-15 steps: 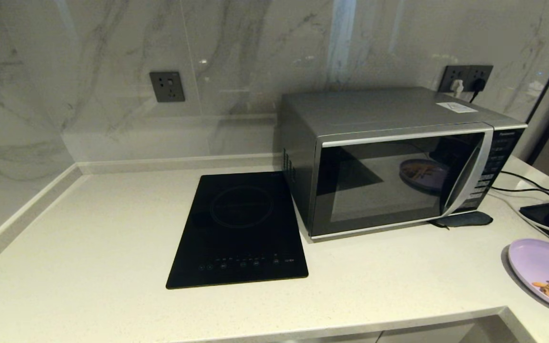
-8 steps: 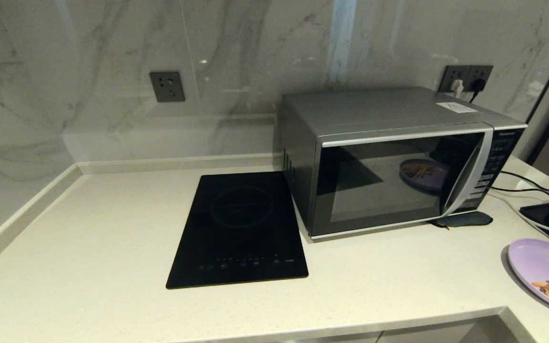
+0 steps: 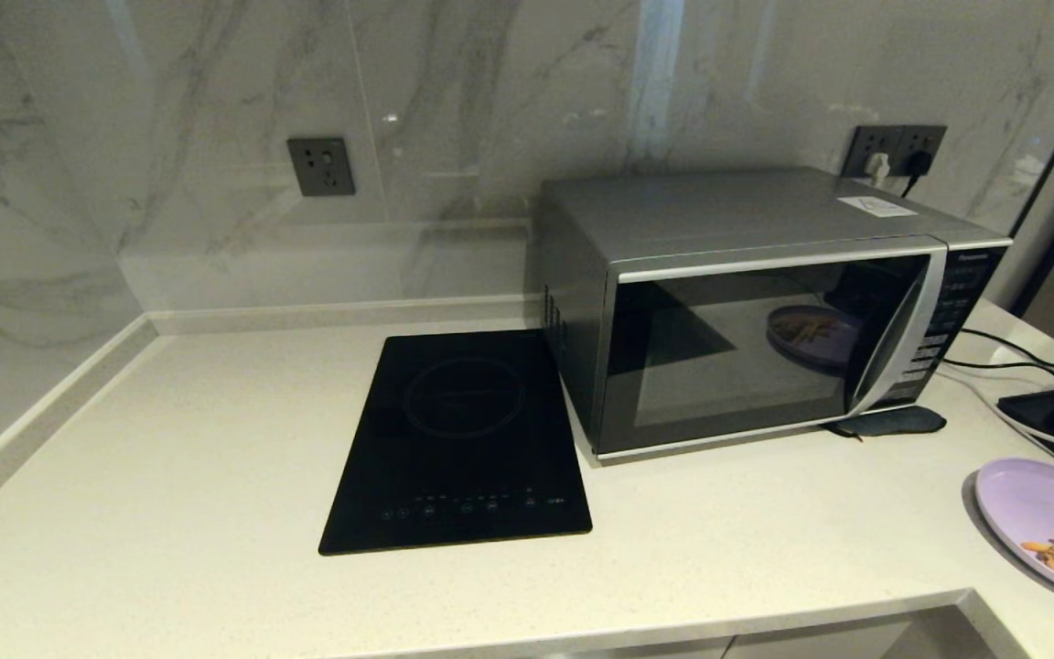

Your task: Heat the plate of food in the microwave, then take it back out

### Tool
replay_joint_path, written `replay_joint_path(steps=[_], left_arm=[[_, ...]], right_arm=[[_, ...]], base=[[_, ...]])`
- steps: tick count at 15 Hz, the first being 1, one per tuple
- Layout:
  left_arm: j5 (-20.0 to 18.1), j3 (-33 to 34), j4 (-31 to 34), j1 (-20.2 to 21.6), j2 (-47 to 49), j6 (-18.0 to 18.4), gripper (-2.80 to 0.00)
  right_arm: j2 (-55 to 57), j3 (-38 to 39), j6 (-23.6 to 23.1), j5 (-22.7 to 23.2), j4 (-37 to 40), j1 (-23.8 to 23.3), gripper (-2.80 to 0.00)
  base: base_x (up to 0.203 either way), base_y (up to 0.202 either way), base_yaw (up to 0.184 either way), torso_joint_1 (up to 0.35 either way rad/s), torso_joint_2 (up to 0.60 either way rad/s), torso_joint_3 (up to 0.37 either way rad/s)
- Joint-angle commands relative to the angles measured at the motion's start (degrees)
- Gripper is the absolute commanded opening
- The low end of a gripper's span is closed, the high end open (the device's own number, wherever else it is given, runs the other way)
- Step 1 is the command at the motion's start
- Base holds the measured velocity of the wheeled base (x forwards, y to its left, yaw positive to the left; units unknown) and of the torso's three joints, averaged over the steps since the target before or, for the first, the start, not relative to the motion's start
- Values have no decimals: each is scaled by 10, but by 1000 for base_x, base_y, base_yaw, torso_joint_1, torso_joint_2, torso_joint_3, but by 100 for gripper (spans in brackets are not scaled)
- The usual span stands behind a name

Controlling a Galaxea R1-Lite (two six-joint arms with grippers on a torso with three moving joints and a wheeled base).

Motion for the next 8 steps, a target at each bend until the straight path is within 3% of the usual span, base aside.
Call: replay_joint_path(steps=[1, 8], left_arm=[[0, 0, 0, 0, 1, 0, -280], [0, 0, 0, 0, 1, 0, -280]], right_arm=[[1, 1, 1, 0, 0, 0, -280], [1, 1, 0, 0, 1, 0, -280]], base=[[0, 0, 0, 0, 0, 0], [0, 0, 0, 0, 0, 0]])
